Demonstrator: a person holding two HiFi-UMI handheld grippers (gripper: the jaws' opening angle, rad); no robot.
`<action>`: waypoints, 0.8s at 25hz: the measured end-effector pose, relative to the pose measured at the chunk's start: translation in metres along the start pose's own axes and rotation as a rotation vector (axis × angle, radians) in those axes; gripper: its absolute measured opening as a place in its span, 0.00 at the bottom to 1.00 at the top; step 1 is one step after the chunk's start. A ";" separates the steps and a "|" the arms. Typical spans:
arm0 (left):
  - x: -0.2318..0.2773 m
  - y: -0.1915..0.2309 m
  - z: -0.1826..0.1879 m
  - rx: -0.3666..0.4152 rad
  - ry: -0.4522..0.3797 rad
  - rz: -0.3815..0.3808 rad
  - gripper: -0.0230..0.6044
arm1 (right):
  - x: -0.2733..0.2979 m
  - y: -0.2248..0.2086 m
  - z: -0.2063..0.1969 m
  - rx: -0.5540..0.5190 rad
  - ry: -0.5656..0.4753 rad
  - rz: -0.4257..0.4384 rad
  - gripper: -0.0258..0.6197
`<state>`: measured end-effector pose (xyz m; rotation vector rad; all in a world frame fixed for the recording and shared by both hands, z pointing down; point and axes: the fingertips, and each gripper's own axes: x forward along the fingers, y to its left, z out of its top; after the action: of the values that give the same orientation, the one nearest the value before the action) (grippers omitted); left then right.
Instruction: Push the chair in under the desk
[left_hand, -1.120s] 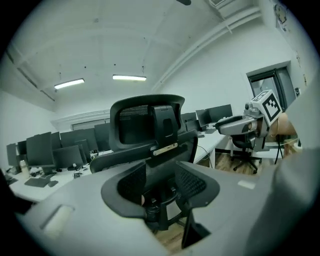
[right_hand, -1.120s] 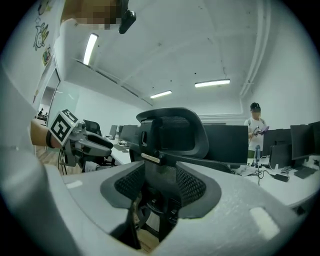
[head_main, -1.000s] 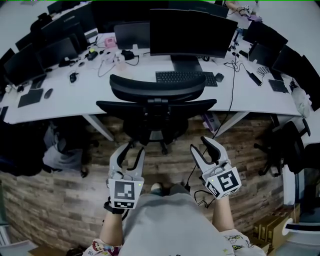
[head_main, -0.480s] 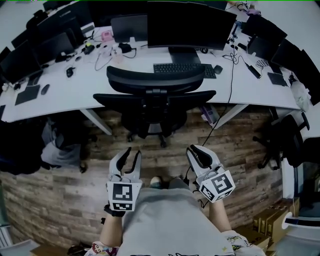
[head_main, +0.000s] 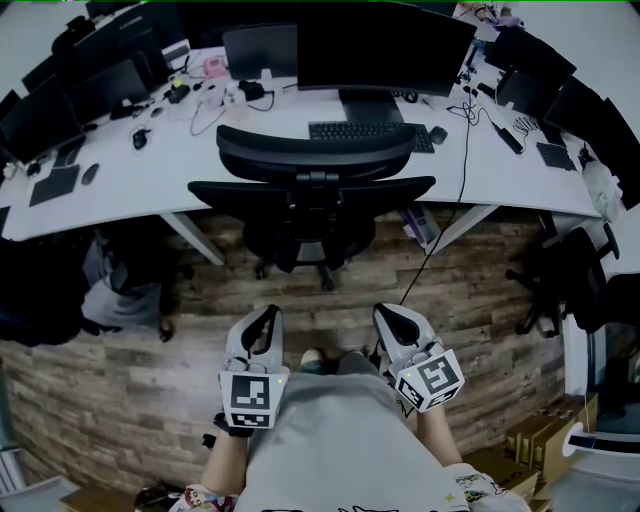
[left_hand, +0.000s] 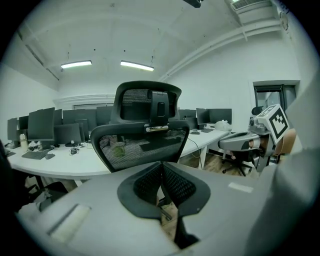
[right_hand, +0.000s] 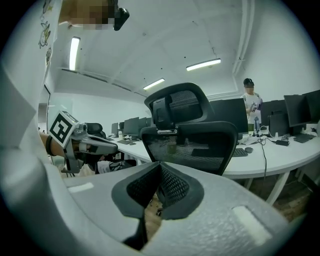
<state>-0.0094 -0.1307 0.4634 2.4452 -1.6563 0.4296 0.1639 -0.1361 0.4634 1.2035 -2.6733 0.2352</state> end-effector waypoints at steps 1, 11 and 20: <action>0.000 0.000 -0.001 0.001 0.000 0.000 0.05 | -0.001 0.000 -0.002 0.002 0.004 -0.003 0.04; -0.003 -0.003 -0.005 -0.015 0.005 -0.001 0.05 | -0.011 -0.005 -0.005 0.013 0.009 -0.029 0.04; -0.001 -0.004 0.000 -0.004 -0.007 -0.006 0.05 | -0.012 -0.014 0.000 -0.002 -0.008 -0.049 0.04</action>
<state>-0.0064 -0.1279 0.4632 2.4507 -1.6498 0.4171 0.1822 -0.1367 0.4615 1.2699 -2.6467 0.2208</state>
